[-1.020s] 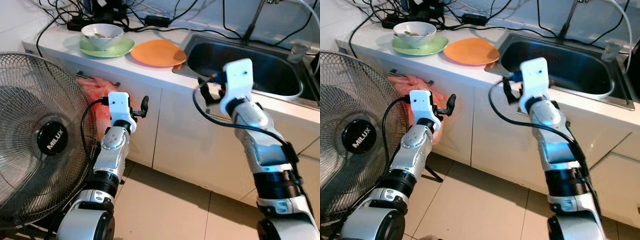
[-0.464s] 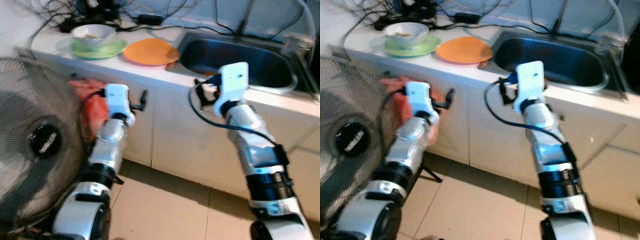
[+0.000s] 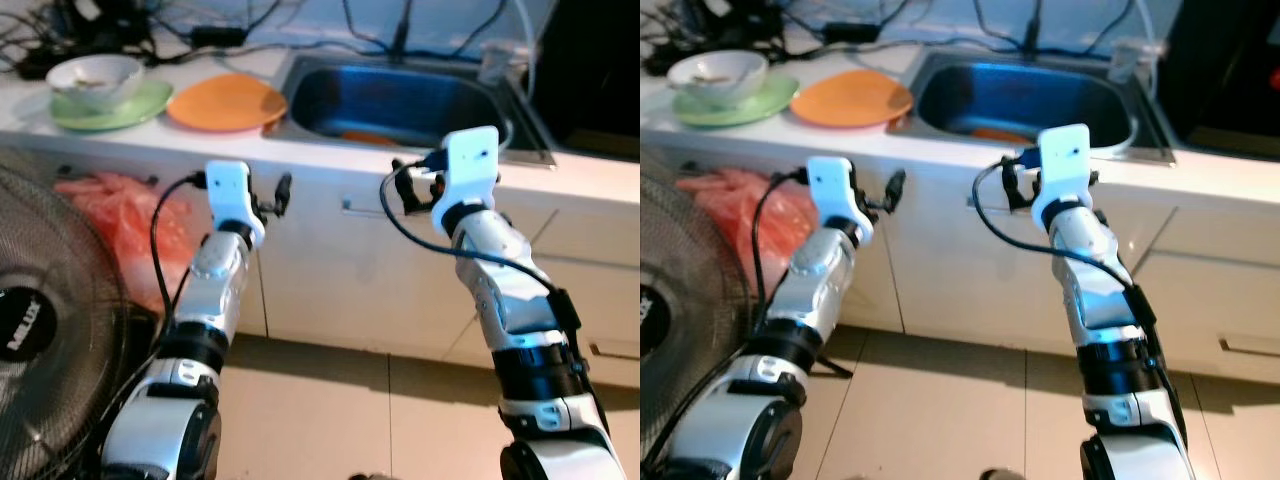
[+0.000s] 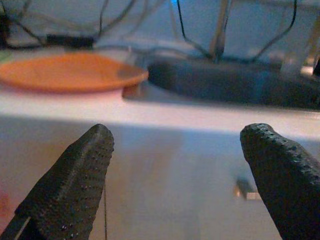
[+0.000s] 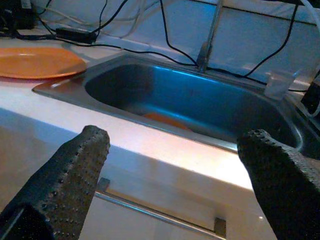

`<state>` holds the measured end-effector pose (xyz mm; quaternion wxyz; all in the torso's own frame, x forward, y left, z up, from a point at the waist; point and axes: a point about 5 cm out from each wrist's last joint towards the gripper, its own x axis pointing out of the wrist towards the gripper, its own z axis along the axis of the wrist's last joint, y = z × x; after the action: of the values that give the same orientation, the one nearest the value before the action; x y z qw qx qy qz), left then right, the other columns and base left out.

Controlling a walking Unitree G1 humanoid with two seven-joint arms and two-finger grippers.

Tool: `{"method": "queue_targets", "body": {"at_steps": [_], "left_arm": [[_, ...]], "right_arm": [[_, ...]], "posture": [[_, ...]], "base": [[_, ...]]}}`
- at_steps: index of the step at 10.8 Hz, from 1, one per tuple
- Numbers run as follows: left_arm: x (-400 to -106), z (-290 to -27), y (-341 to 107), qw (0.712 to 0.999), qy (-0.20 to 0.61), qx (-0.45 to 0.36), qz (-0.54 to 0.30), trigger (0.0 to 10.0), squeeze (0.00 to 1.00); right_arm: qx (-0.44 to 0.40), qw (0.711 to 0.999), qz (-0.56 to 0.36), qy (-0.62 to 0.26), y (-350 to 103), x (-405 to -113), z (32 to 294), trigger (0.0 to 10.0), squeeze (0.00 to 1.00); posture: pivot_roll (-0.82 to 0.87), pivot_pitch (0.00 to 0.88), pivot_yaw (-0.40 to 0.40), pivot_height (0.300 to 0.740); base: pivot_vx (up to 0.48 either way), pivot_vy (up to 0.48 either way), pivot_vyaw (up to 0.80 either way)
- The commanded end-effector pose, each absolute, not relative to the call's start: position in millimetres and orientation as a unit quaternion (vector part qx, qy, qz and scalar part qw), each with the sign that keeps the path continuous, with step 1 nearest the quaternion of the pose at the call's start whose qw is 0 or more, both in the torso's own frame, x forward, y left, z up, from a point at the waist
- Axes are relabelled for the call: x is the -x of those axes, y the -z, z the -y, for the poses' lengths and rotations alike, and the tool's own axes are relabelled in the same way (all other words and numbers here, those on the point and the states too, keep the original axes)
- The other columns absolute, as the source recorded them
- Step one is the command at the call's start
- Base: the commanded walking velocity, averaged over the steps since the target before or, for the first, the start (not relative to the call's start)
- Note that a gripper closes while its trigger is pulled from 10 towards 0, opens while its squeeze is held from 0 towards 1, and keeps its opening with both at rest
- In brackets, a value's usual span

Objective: Kitchen organization

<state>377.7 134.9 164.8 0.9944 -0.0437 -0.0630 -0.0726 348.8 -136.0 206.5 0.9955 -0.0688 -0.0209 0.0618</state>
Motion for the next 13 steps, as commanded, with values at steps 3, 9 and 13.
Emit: {"method": "queue_targets", "body": {"at_steps": [3,9,13], "left_arm": [[-373.6,-144.8,-189.3,0.990,0.068,0.050,0.115,10.0,0.00],[-371.1,-141.6,-218.4,0.985,0.081,0.051,0.147,10.0,0.00],[-369.8,-145.8,-220.6,0.986,0.072,0.045,0.143,10.0,0.00]], "right_arm": [[0.069,0.996,0.032,-0.051,-206.6,-344.5,139.0,10.0,0.00],[0.062,0.994,0.080,-0.029,-223.1,-344.0,143.8,10.0,0.00],[0.067,0.994,0.086,-0.031,-224.5,-344.3,143.8,10.0,0.00]], "posture": [[-0.01,0.000,0.018,0.740],[-0.02,0.000,0.021,0.740],[-0.01,0.000,0.019,0.740]], "base": [[0.099,0.000,0.00],[0.386,0.000,0.00],[0.403,0.000,0.00]]}}
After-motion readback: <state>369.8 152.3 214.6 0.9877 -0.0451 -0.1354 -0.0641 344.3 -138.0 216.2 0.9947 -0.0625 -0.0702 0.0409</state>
